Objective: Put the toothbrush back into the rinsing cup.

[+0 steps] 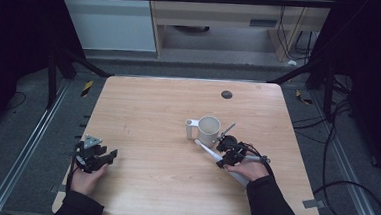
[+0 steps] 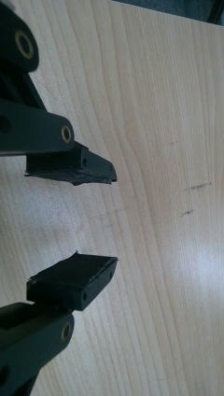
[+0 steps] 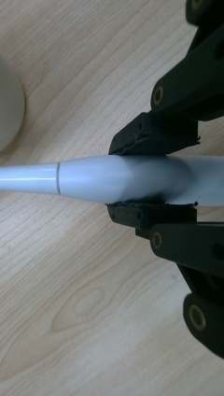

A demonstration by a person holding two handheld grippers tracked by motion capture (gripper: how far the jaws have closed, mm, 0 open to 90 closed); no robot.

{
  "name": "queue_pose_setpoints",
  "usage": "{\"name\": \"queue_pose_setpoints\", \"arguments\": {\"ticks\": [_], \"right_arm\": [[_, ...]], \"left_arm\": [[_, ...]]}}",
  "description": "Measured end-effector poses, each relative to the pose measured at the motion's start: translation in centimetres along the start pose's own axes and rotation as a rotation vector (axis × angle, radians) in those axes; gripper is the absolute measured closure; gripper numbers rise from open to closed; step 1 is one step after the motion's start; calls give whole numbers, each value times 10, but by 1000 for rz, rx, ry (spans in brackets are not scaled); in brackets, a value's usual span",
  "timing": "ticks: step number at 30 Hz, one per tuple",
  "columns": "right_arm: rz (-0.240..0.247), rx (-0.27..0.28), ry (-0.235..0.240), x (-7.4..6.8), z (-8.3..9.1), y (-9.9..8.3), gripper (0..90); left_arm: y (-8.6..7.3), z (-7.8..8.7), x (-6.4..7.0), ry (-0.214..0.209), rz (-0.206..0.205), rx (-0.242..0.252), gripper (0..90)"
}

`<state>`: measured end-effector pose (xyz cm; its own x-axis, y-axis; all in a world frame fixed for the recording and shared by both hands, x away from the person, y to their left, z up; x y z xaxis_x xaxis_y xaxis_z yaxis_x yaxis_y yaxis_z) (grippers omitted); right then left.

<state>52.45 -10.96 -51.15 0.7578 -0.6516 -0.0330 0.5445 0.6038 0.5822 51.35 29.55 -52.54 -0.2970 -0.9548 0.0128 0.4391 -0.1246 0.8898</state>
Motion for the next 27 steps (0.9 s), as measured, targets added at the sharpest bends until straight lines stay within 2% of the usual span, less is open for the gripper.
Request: {"name": "queue_pose_setpoints", "arguments": {"ticks": [4, 18, 23, 27], "right_arm": [[-16, 51, 15, -5, 12, 3, 671], [-69, 340, 43, -11, 51, 14, 671], [-91, 439, 15, -10, 60, 21, 671], [-126, 513, -15, -6, 67, 25, 670]], "left_arm": [[0, 0, 0, 2, 3, -1, 516], [0, 0, 1, 0, -2, 0, 518], [0, -1, 0, 0, -3, -2, 518], [0, 0, 1, -1, -6, -2, 519]]}}
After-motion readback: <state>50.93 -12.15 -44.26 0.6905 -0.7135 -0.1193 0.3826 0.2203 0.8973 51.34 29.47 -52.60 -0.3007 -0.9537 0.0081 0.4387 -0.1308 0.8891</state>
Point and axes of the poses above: each handheld gripper's, and its own axes: z roughly backward along the jaws, y roughly out of its top, x roughly to its right, the point moved 7 cm from there along -z, roughly forward along the jaws, and after that the axes turned 15 degrees about x, right-handed, at the moved point
